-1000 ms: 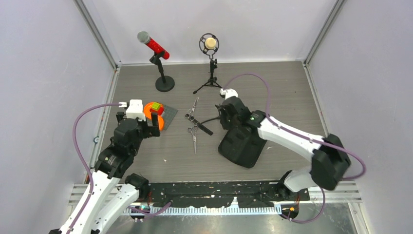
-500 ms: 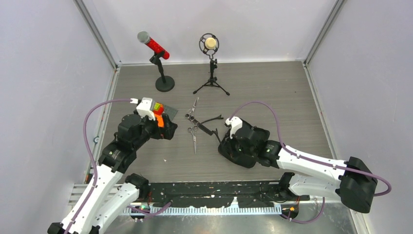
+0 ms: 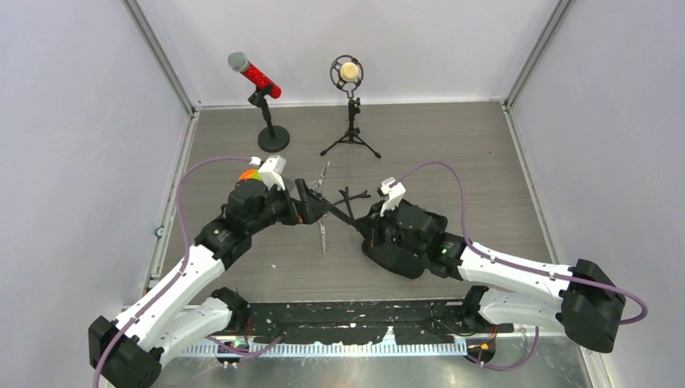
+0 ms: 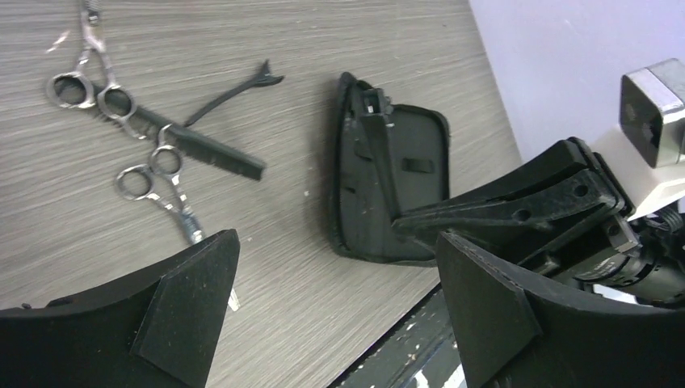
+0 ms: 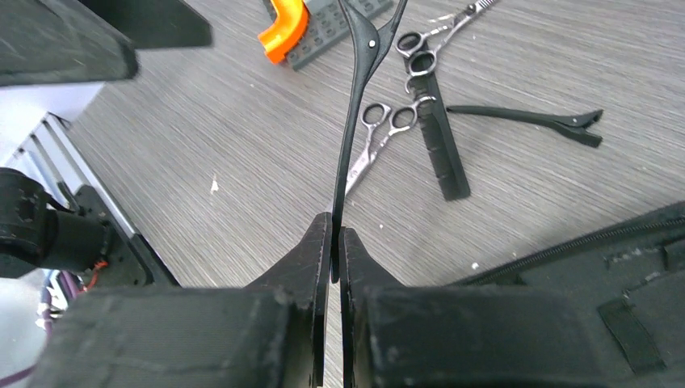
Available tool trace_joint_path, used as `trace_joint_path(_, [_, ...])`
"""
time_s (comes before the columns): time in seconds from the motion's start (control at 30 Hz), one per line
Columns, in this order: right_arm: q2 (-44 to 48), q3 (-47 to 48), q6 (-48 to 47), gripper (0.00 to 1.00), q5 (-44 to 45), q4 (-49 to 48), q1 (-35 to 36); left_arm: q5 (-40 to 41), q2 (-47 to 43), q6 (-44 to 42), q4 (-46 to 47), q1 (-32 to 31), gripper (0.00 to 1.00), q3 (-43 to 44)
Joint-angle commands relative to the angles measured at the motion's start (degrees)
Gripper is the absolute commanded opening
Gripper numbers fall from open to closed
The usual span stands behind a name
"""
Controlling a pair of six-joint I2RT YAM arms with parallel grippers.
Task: Sort the hair-cutting tools
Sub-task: Pick up the haircut tool at the center of the board.
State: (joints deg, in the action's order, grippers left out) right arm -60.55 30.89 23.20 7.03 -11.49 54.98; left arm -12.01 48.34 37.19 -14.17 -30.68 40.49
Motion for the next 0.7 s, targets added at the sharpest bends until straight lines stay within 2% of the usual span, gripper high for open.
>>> trace_joint_path(0.0, [-1.39,-0.03,1.37,0.05,1.48,-8.57,0.92,1.33,3.23,8.07,15.63,-3.07,0.94,-1.24])
trace_joint_path(0.17, [-2.36,-0.45,1.79,0.05,1.5,-9.94,1.61,6.9,8.84,9.26,17.6,-7.0,0.92,-0.15])
trace_joint_path(0.3, [-1.87,-1.08,2.2,0.05,2.97,-10.12,2.29,11.17,11.6,9.92,17.91,-9.84,0.82,0.16])
trace_joint_path(0.4, [-1.56,-1.34,1.8,0.05,3.39,-10.17,2.48,15.04,13.37,10.36,19.06,-12.15,0.71,-0.41])
trace_joint_path(0.6, [-1.82,-1.96,2.0,0.05,3.43,-10.75,2.5,15.77,16.81,10.92,21.95,-15.49,0.46,0.23])
trace_joint_path(0.67, [-1.58,-2.2,2.16,0.05,3.48,-10.95,2.5,15.26,17.86,10.72,22.11,-15.96,0.34,0.77])
